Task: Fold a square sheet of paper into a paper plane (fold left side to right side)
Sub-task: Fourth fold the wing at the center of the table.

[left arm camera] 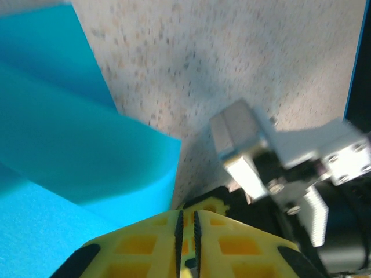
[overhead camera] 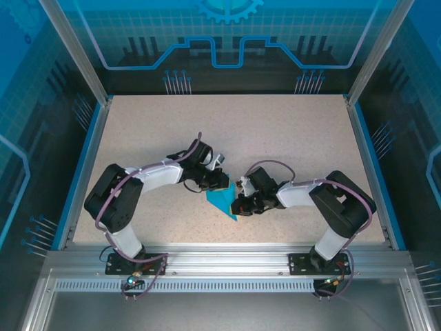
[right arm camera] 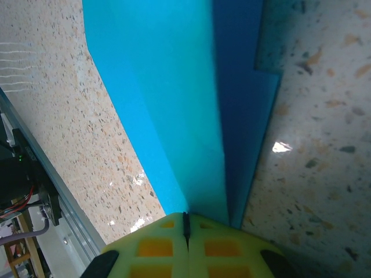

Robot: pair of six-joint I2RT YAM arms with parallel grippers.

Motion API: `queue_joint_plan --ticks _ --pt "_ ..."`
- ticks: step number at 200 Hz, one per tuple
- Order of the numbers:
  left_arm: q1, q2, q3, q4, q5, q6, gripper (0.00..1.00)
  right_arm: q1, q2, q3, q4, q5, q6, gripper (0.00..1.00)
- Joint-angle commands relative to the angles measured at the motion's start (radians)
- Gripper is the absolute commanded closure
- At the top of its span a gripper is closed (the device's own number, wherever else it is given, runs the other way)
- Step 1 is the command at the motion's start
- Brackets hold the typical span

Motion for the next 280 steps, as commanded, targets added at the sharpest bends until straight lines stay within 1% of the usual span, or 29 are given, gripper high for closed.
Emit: queue_joint_plan --ticks 1,36,108,186,223,280 --pt "-0.022 0.014 -0.036 0.041 0.063 0.012 0.84 -0.002 0.079 -0.051 -0.194 0.136 -0.030 1.00" --pt "-0.034 0.037 -0.052 0.085 0.085 0.006 0.87 -0.002 0.081 -0.041 -0.205 0.135 -0.034 1.00" --pt "-0.038 0.118 -0.048 0.117 0.065 0.018 0.92 -0.002 0.081 -0.027 -0.234 0.141 -0.049 1.00" --pt "-0.033 0.170 -0.060 0.113 -0.020 0.025 1.00 -0.002 0.080 -0.017 -0.287 0.148 -0.061 1.00" --pt "-0.009 0.174 -0.088 0.157 -0.014 0.024 1.00 -0.003 0.075 -0.015 -0.305 0.149 -0.065 1.00" --pt "0.068 0.189 -0.159 0.273 0.029 0.012 1.00 -0.004 0.072 -0.009 -0.334 0.160 -0.070 1.00"
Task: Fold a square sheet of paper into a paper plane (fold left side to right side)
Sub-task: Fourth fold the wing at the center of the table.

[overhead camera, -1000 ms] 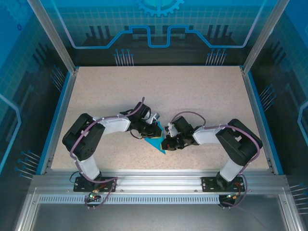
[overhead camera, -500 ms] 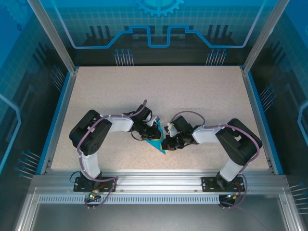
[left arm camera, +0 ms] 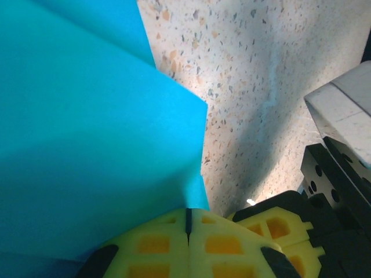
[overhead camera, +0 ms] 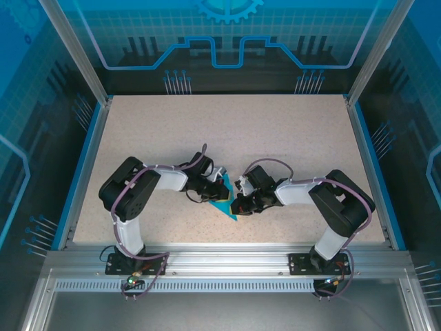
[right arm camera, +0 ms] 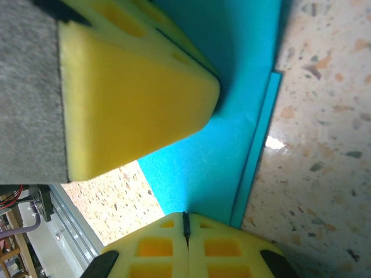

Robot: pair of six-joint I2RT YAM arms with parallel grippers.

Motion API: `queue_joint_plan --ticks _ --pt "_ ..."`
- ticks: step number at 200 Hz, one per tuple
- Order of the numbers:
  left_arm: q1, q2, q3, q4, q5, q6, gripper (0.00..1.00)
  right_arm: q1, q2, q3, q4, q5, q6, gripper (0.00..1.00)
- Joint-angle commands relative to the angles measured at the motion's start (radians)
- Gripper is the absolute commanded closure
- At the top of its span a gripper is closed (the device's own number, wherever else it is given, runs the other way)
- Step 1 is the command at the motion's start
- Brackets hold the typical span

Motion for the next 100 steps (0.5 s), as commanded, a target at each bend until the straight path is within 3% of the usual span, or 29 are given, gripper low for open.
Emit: queue_joint_plan --ticks 1,100 --pt "0.056 0.041 -0.042 0.020 -0.071 0.013 1.00 -0.003 0.064 -0.054 -0.244 0.151 -0.021 1.00" --pt "0.095 0.054 0.030 -0.045 -0.109 0.059 1.00 -0.001 0.075 -0.055 -0.272 0.145 -0.029 1.00"
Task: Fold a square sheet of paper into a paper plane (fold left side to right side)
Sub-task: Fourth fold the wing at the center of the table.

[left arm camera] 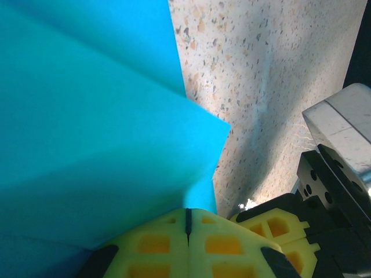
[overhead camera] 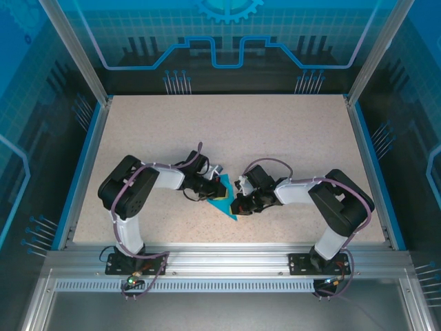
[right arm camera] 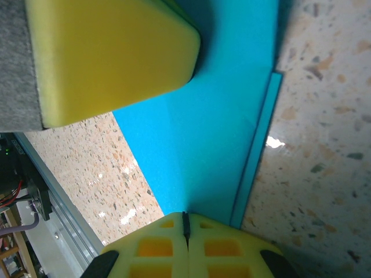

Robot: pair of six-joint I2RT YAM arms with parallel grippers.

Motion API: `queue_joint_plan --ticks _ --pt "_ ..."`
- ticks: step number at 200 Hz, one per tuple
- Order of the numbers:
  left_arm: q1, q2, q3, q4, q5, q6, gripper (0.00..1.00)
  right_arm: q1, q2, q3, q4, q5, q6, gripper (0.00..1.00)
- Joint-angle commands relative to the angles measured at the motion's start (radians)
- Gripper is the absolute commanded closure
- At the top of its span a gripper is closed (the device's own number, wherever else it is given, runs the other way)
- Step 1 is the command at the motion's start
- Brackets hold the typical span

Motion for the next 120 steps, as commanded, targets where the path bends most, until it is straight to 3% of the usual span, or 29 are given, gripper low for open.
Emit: queue_joint_plan --ticks 1,120 --pt "0.051 0.042 0.030 -0.054 -0.142 0.054 1.00 -0.001 0.069 -0.067 -0.249 0.145 -0.020 1.00" --pt "0.132 0.079 0.160 -0.147 -0.166 0.125 1.00 -0.001 0.073 -0.072 -0.240 0.137 -0.019 1.00"
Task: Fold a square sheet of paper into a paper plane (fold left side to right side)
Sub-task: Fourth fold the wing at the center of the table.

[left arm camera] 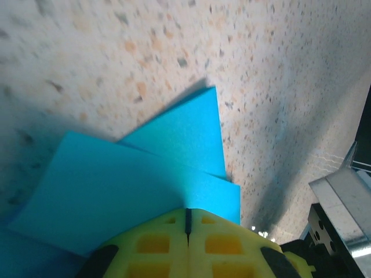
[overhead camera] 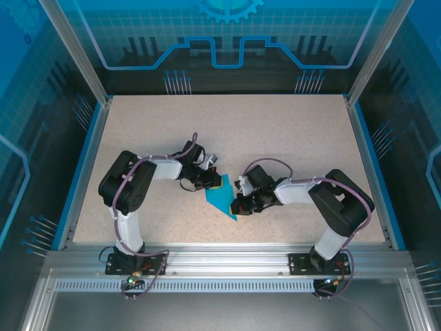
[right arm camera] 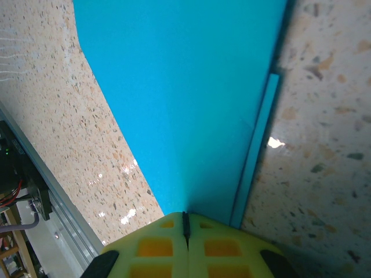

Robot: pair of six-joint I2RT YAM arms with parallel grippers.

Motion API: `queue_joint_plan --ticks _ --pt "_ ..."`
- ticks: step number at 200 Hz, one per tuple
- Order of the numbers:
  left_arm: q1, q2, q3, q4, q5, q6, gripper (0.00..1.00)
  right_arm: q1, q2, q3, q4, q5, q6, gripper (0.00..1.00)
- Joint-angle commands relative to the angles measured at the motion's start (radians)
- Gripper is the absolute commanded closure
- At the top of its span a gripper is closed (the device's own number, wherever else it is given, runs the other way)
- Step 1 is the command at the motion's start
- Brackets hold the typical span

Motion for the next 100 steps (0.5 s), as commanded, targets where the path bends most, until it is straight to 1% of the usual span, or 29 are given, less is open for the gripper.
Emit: queue_joint_plan --ticks 1,40,100 --pt "0.047 0.038 0.039 -0.033 -0.091 0.051 1.00 -0.001 0.072 -0.071 -0.240 0.136 -0.018 1.00" --pt "0.084 0.046 0.066 -0.059 -0.102 0.075 1.00 0.000 0.068 -0.074 -0.238 0.134 -0.017 1.00" --pt "0.136 0.058 0.084 -0.057 -0.099 0.090 0.99 0.002 0.069 -0.074 -0.230 0.131 -0.009 1.00"
